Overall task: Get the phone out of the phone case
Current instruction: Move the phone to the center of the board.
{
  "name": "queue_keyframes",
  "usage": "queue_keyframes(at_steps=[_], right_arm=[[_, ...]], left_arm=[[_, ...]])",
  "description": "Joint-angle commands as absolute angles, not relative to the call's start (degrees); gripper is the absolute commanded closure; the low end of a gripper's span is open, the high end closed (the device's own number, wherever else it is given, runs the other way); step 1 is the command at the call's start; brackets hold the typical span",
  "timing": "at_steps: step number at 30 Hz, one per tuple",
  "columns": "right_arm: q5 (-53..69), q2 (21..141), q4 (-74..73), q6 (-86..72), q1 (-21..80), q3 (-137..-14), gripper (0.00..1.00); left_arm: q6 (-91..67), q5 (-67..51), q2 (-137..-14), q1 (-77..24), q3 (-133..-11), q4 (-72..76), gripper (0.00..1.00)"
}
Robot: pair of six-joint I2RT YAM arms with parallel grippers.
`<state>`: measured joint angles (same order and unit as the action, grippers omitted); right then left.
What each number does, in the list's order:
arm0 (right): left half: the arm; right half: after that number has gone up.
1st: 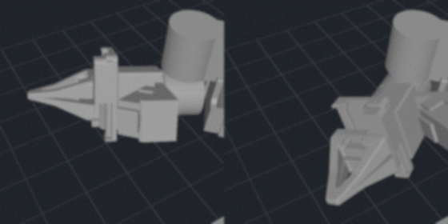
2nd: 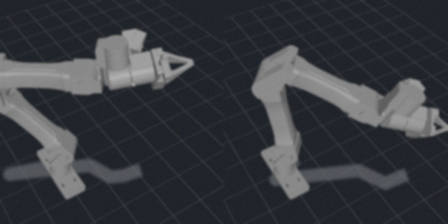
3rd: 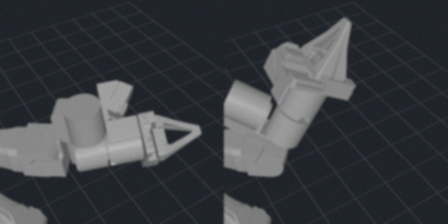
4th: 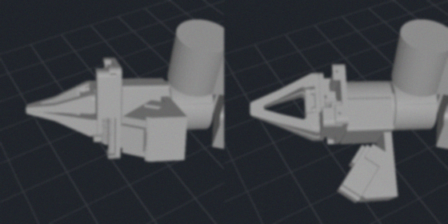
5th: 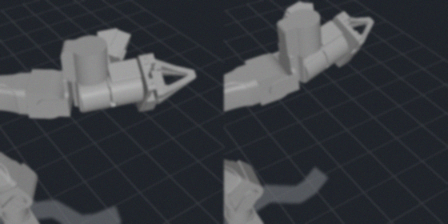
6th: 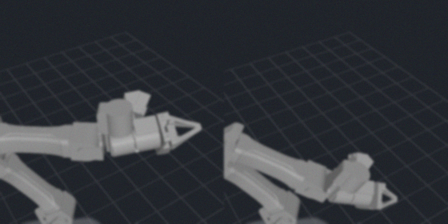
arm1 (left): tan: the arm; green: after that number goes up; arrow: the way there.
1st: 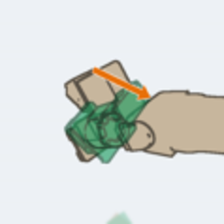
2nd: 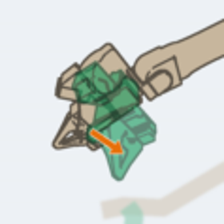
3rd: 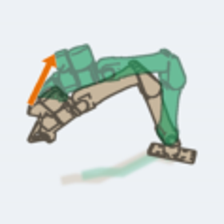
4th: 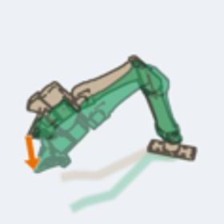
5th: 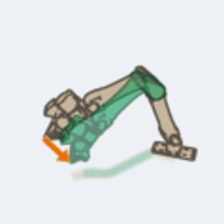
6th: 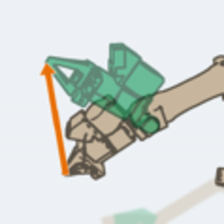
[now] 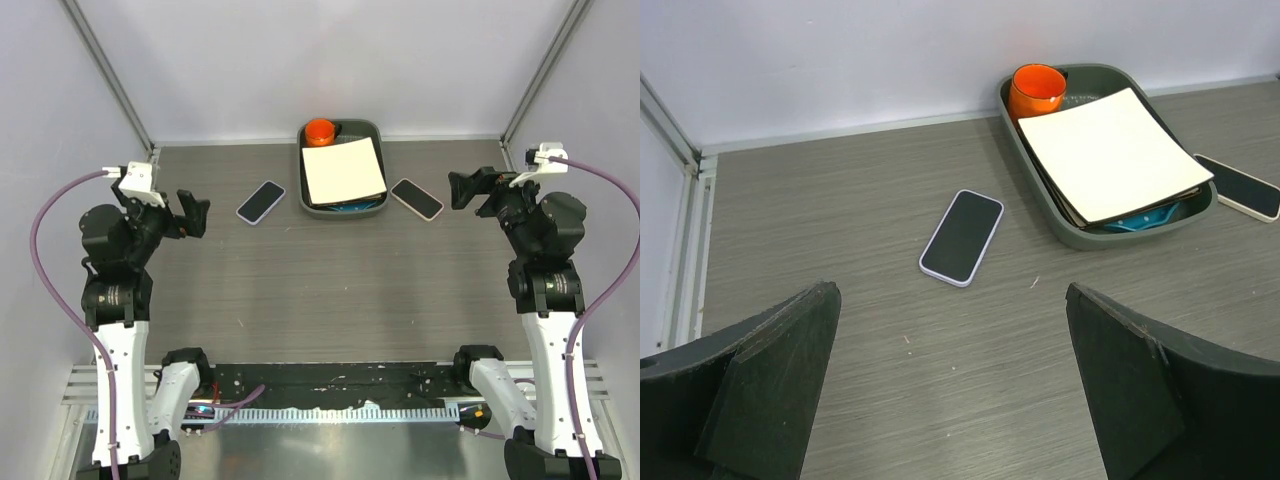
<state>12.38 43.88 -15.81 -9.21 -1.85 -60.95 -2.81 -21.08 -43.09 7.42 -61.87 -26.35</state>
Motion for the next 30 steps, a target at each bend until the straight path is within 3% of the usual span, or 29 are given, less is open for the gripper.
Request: queue_keyframes(at_steps=[1, 18, 25, 30], right_arm=[[12.66, 43.77, -14.59, -11.95, -1.49, -62.31, 0.00], [12.30, 44.38, -11.78, -3.96, -1.49, -58.62, 0.00], [17.57, 44.03, -12.48, -1.76, -1.49, -58.19, 0.00], [19.86, 43.86, -12.48, -0.88, -1.49, -57.66, 0.00]], left_arm=[[-3.69, -22.06, -43.33, 7.82, -61.79, -22.76, 0.00], [-2.29, -23.82, -43.24, 7.82, -60.73, -22.50, 0.00], [-0.26, -31.55, -43.07, 7.82, -59.15, -21.71, 0.00], [1.32, -28.93, -43.68, 7.82, -58.45, -21.10, 0.00]])
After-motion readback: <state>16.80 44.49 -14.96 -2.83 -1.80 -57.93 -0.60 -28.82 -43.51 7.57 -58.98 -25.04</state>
